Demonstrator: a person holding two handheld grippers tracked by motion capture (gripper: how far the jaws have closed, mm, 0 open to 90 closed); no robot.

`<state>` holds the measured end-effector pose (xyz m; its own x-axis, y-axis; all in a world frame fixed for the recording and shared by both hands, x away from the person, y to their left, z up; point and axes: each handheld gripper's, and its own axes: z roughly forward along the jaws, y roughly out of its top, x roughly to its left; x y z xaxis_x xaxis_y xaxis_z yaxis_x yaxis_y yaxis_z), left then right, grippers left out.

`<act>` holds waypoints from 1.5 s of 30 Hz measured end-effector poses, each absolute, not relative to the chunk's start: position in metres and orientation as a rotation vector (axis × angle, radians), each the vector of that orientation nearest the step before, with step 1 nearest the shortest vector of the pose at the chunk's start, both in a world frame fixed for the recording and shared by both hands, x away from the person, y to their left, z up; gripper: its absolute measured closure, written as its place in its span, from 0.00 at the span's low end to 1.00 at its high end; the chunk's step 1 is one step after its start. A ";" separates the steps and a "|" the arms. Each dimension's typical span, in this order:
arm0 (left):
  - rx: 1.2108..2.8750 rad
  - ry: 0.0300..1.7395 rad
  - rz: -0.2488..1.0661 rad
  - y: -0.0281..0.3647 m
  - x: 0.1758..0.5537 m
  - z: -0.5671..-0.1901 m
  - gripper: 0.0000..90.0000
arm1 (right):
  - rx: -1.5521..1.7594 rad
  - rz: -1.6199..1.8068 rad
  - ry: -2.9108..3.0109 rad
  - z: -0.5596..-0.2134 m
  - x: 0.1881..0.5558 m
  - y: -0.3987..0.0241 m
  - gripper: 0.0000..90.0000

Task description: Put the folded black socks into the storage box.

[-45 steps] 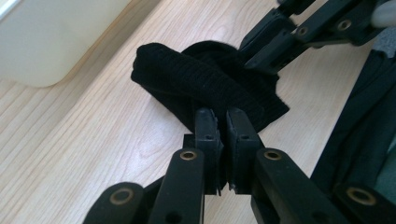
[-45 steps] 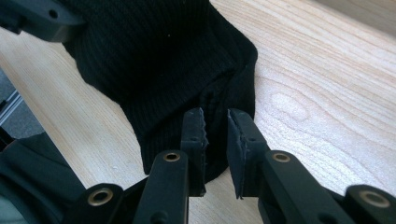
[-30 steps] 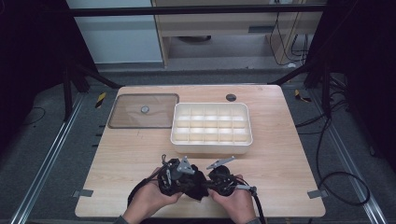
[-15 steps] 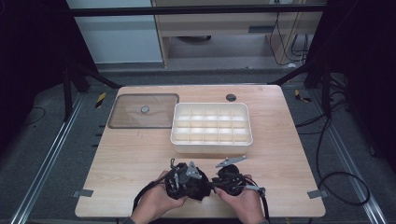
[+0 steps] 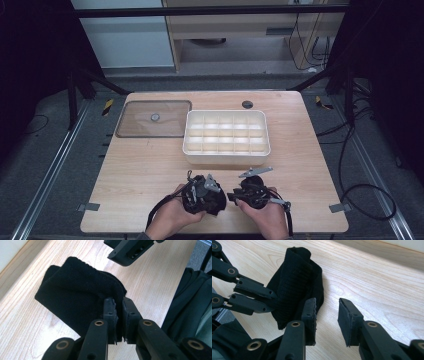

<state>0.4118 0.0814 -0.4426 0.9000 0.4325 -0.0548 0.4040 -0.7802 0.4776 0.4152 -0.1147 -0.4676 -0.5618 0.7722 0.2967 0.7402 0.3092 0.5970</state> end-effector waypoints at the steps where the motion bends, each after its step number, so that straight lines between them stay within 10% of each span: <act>1: 2.575 0.605 0.076 0.081 0.412 -0.442 0.92 | 1.449 1.094 2.500 -0.468 0.415 -0.116 0.74; 45: 2.535 0.595 0.036 0.055 0.405 -0.451 0.84 | 1.503 1.105 2.452 -0.465 0.415 -0.131 0.66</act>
